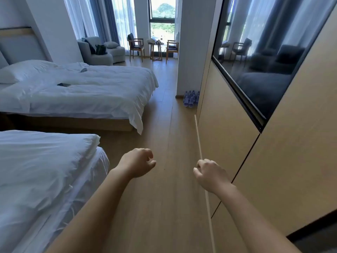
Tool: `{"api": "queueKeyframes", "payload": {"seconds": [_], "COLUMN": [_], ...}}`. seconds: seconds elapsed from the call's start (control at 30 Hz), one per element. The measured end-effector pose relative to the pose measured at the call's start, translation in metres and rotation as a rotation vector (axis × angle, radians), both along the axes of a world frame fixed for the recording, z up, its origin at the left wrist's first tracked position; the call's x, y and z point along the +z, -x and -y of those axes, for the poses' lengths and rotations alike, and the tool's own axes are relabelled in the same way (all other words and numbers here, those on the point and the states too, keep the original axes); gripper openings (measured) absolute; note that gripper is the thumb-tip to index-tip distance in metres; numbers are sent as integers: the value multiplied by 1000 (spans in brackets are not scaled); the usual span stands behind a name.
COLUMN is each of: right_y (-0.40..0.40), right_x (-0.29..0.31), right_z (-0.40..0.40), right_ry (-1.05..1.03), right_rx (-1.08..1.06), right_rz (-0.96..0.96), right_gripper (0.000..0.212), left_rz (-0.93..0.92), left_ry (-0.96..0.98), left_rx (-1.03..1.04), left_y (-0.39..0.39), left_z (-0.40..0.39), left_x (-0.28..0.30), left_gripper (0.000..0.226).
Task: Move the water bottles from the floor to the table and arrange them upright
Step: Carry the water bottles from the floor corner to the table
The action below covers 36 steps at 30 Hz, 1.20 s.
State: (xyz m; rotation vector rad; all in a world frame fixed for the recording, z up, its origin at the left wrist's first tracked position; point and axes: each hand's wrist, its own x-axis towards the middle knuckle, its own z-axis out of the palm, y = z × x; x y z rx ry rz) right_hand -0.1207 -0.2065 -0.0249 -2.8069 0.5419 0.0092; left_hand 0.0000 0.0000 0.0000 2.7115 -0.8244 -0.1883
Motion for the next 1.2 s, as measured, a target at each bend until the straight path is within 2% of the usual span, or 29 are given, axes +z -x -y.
{"api": "queueKeyframes", "payload": {"seconds": [0.43,0.7,0.97,1.2], "right_y": [-88,-217,-356,-446], "right_x": [-20,-36,-25,-25], "right_z": [43,80,120,154], "right_ry": [1,-4,-8,-45], "right_rx": [-11,-63,-106,-112], "right_rz": [14,17,39,37], "right_gripper": [32,30,31,31], "left_rz": [-13,-3,-13,-31], "left_ry": [25,1,-45,-17], "left_rx": [-10,-56,-109,-129], "left_y": [-89,-221,-365,-454], "left_z": [46,90,134,171], "left_x": [-9,-18,-11,-11], "left_gripper": [28,26,27,23]}}
